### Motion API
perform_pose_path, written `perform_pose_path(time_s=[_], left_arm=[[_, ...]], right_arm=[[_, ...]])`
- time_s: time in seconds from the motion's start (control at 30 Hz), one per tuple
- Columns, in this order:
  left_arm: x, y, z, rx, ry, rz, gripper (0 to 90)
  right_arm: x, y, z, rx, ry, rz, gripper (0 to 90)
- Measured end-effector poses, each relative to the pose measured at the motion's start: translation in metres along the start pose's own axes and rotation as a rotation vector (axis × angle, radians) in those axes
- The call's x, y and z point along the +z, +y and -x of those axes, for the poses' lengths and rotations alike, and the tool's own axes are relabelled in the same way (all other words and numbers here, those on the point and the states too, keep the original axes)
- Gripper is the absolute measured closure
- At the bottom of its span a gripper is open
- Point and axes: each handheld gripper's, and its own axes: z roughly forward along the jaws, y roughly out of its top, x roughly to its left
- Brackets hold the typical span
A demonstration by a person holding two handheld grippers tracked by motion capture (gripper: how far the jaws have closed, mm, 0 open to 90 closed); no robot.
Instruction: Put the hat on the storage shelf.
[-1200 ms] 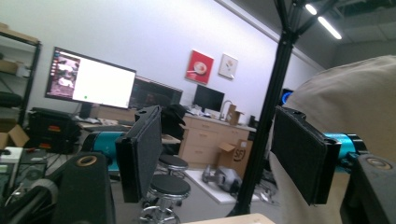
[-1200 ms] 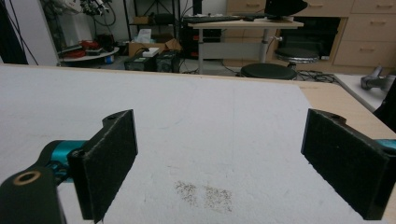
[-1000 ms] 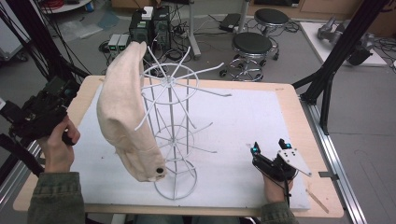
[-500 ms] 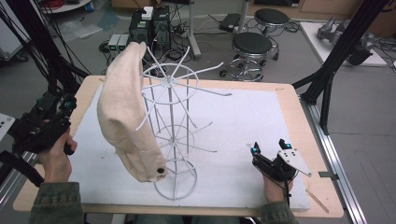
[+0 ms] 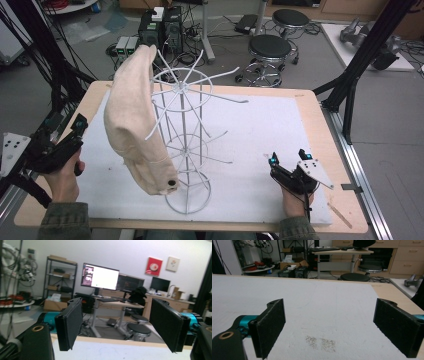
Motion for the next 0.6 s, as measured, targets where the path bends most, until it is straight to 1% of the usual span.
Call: perform_pose_path(time_s=[0.17, 0.27, 0.3, 0.33, 0.37, 0.4, 0.43, 0.47, 0.5, 0.6], left_arm=[[-0.005, -0.011, -0.006, 0.012, 0.039, -0.029, 25.6], [-0.007, -0.015, -0.007, 0.023, 0.049, -0.037, 25.4], [-0.008, -0.017, -0.008, 0.031, 0.056, -0.049, 25.2], [-0.009, -0.019, -0.009, 0.030, 0.058, -0.057, 24.7], [-0.010, -0.025, -0.008, 0.037, 0.064, -0.073, 23.9], [-0.011, -0.028, -0.008, 0.057, 0.072, -0.081, 23.6], [-0.011, -0.028, -0.008, 0.057, 0.072, -0.081, 23.6], [-0.013, -0.035, -0.006, 0.102, 0.080, -0.092, 23.6], [-0.013, -0.035, -0.006, 0.102, 0.080, -0.092, 23.5], [-0.015, -0.047, -0.007, 0.114, 0.085, -0.129, 22.0]], right_arm=[[0.000, 0.000, 0.001, -0.001, -0.002, 0.002, 9.7], [0.000, 0.000, 0.000, 0.000, -0.002, 0.001, 9.7], [0.000, 0.000, 0.000, 0.002, -0.001, 0.001, 9.7], [0.000, 0.000, 0.000, 0.001, -0.001, 0.001, 9.7], [0.000, 0.000, 0.000, 0.000, -0.001, 0.000, 9.7], [0.000, 0.000, 0.000, 0.002, -0.003, 0.000, 9.7], [0.000, 0.000, 0.000, 0.002, -0.001, -0.002, 9.7], [0.000, 0.000, 0.001, 0.009, -0.001, -0.006, 9.6], [0.001, -0.001, 0.001, 0.014, -0.001, -0.005, 9.7], [0.000, -0.001, 0.001, 0.022, -0.006, -0.009, 9.6]])
